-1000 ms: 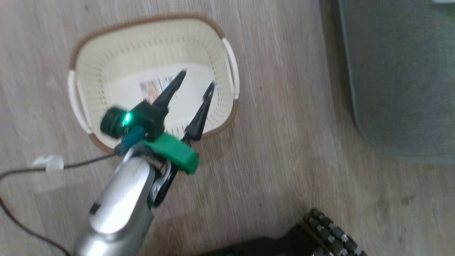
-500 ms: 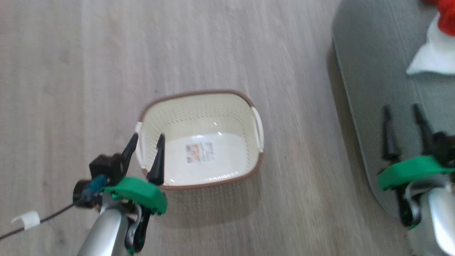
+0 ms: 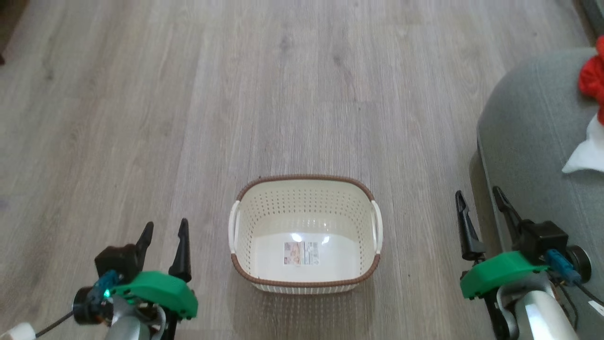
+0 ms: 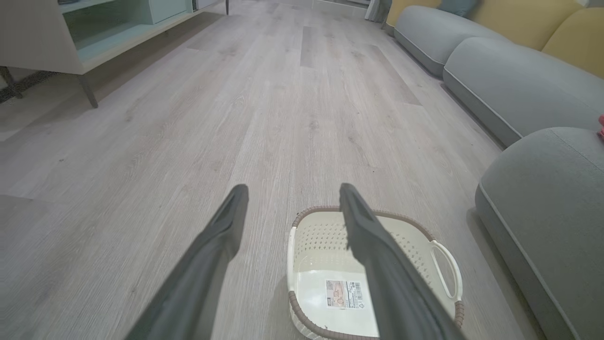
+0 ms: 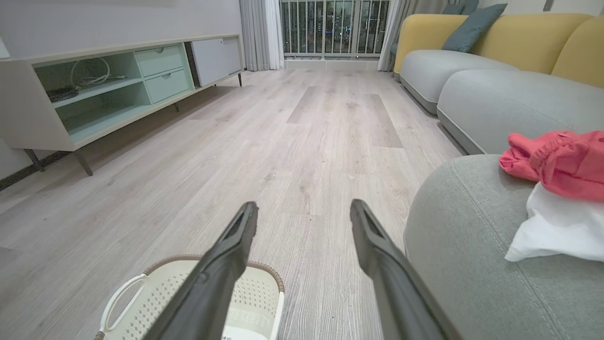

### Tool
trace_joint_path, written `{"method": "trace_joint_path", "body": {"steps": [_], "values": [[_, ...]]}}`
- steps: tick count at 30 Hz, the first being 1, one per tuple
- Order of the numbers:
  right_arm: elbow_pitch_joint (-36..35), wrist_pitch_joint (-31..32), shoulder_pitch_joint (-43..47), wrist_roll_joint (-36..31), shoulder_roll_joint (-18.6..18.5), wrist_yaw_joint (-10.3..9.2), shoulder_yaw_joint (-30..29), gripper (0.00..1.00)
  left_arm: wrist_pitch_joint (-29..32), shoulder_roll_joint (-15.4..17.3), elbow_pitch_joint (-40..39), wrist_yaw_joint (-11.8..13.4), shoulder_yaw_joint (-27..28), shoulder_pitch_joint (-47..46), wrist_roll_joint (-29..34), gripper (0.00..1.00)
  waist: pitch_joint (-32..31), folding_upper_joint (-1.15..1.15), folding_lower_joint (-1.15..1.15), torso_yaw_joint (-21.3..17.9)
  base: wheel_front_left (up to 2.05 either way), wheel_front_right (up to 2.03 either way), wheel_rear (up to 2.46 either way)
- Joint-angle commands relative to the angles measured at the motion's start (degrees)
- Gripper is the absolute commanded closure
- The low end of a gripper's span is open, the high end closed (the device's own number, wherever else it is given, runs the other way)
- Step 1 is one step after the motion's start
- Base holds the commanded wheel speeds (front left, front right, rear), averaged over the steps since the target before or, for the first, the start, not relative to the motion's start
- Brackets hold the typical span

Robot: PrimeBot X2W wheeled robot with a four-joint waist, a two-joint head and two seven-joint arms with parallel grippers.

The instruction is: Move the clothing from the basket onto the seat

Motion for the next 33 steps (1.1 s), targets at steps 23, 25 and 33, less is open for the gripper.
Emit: {"method": "trace_joint_path", "body": {"steps": [23, 25, 33], "values": [[3.9, 0.9, 1.4, 2.9, 0.1, 0.00, 1.1, 1.00, 1.1, -0.9, 1.7, -1.8, 2.0, 2.2, -1.2, 1.00, -2.3, 0.00, 0.01, -0.6, 0.00, 0.00, 0.00], [3.7, 1.4, 1.3, 5.0, 0.1, 0.00, 1.0, 1.00, 1.6, -0.9, 1.4, -1.9, 2.2, 2.1, -3.1, 1.00, -2.4, 0.00, 0.01, -0.6, 0.00, 0.00, 0.00], [3.1, 2.6, 1.3, 10.7, 0.1, 0.00, 0.8, 1.00, 2.7, -0.8, 0.5, -2.2, 2.6, 2.1, -8.2, 1.00, -2.4, 0.00, 0.01, -0.8, 0.00, 0.00, 0.00]]}}
